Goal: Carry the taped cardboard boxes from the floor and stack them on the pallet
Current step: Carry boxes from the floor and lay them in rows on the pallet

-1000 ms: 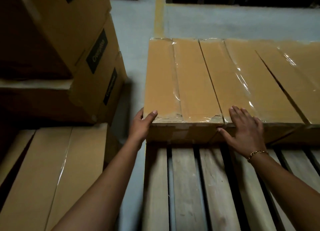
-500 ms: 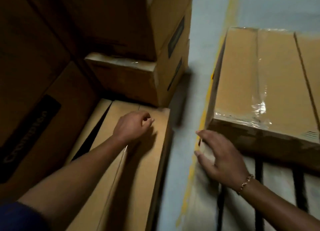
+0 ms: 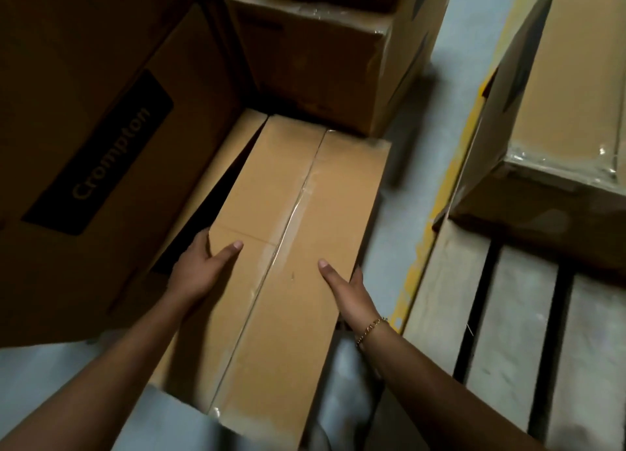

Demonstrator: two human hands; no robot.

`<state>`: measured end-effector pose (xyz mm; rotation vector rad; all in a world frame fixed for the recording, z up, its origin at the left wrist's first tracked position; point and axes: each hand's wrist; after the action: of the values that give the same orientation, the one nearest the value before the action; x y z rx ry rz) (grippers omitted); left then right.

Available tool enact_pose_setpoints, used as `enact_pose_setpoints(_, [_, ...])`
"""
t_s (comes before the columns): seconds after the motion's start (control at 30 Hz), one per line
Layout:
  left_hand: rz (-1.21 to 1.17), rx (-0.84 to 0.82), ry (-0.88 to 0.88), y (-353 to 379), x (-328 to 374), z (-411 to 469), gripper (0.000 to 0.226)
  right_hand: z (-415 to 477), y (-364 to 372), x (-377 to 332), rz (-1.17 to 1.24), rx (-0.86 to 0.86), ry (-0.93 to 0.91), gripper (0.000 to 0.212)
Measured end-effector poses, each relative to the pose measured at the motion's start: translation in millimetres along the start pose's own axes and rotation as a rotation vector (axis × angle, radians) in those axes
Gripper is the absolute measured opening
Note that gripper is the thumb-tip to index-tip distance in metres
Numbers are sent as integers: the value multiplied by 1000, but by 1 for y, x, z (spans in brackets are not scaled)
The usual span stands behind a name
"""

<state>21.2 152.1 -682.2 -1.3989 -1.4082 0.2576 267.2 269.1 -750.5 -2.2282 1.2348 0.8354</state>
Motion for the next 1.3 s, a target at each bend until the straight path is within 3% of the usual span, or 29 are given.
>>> enact_pose_setpoints(0.3, [-93,-1,-50,-11,12,-21,74,-20,0,4,98,36,53,129])
enact_pose_setpoints(0.5, [-225,-6,-67,-57,39,-81,68,-105,-18,-47,49,43,8,93])
enact_pose_setpoints(0.6, [-238,-26,-100,-86,50,-128,68,-154,-35,-61,25,20,34,96])
enact_pose_setpoints(0.7, [-255,-71,-99,-108,59,-183,65,-206,-56,-63,20,28,46,75])
enact_pose_setpoints(0.9, [-250,-234,-164,-111,75,-291,65,-314,-117,-44,23,49,116,110])
enact_pose_setpoints(1.07, [-201,-340,-113,-99,88,-339,60,-368,-165,-28,39,121,126,93])
enact_pose_setpoints(1.3, [-87,-500,-75,-84,120,-407,62,-442,-230,9,84,249,145,101])
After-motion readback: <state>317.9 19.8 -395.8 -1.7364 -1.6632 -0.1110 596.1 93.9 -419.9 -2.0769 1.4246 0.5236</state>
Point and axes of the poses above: each hand's wrist, its own z-axis towards the middle knuckle, its own y-axis out of the palm, x = y × z, and after that the axes turned 4 degrees about x, right-handed
